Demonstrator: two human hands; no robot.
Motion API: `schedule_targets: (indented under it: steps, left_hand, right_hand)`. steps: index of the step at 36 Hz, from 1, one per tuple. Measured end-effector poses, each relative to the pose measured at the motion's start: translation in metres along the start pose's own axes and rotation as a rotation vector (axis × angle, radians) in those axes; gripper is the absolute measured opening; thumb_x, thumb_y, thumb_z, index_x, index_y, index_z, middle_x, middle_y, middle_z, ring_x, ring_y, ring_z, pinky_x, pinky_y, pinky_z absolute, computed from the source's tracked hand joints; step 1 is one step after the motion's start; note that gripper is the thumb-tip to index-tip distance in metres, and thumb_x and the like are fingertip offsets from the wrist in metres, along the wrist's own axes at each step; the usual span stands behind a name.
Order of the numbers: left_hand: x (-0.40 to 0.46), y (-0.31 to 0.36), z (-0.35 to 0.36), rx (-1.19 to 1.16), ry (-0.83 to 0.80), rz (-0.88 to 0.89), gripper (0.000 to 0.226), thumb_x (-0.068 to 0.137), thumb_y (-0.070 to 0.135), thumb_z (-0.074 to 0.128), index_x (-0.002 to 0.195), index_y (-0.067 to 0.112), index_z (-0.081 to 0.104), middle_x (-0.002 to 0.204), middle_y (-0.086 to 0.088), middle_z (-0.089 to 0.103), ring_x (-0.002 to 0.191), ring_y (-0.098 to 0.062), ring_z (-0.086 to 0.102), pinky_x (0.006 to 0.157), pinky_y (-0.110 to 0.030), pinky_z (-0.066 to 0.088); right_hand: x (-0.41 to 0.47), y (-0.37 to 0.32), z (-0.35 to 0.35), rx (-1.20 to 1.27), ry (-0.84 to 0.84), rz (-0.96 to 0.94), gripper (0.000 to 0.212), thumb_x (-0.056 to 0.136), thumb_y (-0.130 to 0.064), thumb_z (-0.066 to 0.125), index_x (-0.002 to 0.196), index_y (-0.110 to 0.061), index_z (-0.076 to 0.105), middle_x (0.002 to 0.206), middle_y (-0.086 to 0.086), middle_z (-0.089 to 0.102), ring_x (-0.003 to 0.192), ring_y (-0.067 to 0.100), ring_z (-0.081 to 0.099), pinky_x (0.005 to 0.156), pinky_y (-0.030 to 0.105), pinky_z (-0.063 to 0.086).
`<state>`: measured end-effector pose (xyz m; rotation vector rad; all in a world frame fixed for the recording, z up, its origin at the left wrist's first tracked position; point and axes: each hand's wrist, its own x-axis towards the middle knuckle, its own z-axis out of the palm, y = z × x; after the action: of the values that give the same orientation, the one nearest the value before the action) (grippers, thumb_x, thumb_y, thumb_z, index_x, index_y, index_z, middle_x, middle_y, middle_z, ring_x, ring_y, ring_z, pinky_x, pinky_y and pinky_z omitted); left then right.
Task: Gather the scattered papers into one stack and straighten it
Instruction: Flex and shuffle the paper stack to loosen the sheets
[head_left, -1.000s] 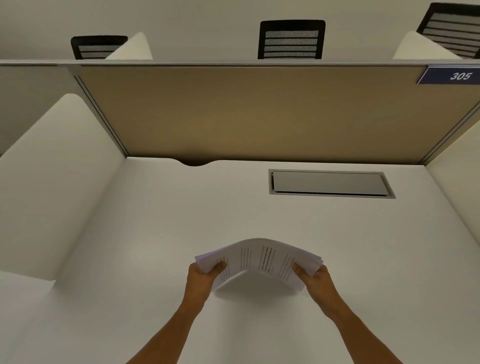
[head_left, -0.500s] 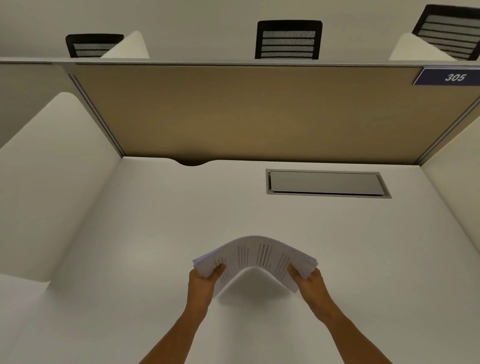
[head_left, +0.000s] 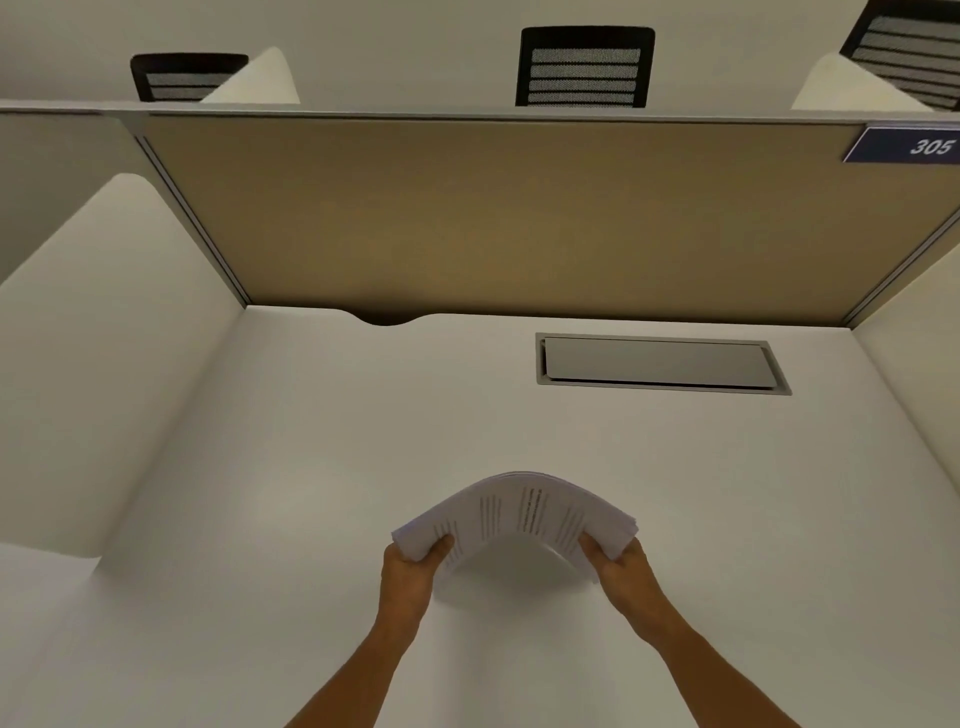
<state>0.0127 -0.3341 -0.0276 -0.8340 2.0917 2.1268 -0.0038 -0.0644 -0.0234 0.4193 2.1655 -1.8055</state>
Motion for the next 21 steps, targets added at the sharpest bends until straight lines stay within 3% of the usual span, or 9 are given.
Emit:
schedule_targets:
  steps: [4,7,12,15,18,21]
  left_hand:
    - [0.000,-0.004,0.000,0.040,-0.089,0.008,0.030,0.084,0.007,0.074,0.099,0.033,0.071,0.090,0.006,0.078,0.087,-0.010,0.073,0.063,-0.017,0.058]
    - [0.003,-0.004,-0.001,0.052,-0.076,0.006,0.032,0.083,0.009,0.076,0.108,0.027,0.069,0.099,0.003,0.076,0.095,-0.013,0.071,0.069,-0.019,0.058]
    - [0.006,0.002,-0.002,0.102,-0.081,0.071,0.041,0.086,0.008,0.071,0.086,0.049,0.075,0.085,0.016,0.077,0.078,0.001,0.072,0.061,-0.012,0.055]
    - [0.010,0.004,-0.004,0.117,-0.074,0.084,0.043,0.087,0.005,0.069,0.085,0.048,0.074,0.083,0.017,0.077,0.077,0.003,0.071,0.061,-0.009,0.054]
    - [0.011,-0.001,-0.004,0.137,-0.080,0.051,0.032,0.086,0.011,0.072,0.095,0.042,0.071,0.089,0.012,0.076,0.086,-0.002,0.071,0.065,-0.014,0.056]
    - [0.010,-0.007,-0.004,0.177,-0.120,0.043,0.034,0.087,0.010,0.071,0.098,0.042,0.065,0.091,0.014,0.075,0.089,-0.001,0.069,0.068,-0.015,0.055]
  right_hand:
    - [-0.001,0.006,0.002,-0.027,-0.015,0.043,0.032,0.101,-0.020,0.056,0.116,-0.049,0.053,0.117,-0.018,0.064,0.110,-0.003,0.059,0.084,0.016,0.047]
    - [0.000,0.008,0.002,-0.025,-0.009,0.062,0.030,0.102,-0.021,0.055,0.126,-0.039,0.050,0.118,-0.015,0.063,0.110,-0.001,0.058,0.092,0.026,0.044]
    - [0.004,0.006,-0.004,-0.027,-0.017,0.053,0.029,0.102,-0.013,0.054,0.129,-0.022,0.058,0.120,0.004,0.069,0.114,0.018,0.064,0.100,0.038,0.052]
    - [0.004,0.004,-0.006,-0.040,-0.012,0.061,0.025,0.101,-0.013,0.055,0.120,-0.029,0.061,0.113,-0.001,0.070,0.110,0.016,0.065,0.088,0.027,0.051]
    - [0.002,0.006,-0.004,-0.084,-0.047,0.060,0.029,0.101,-0.019,0.056,0.119,-0.043,0.054,0.115,-0.015,0.064,0.107,-0.003,0.059,0.082,0.018,0.047]
    - [0.003,0.011,-0.001,-0.127,-0.080,0.083,0.032,0.102,-0.020,0.056,0.129,-0.035,0.049,0.118,-0.017,0.062,0.109,-0.004,0.057,0.082,0.014,0.046]
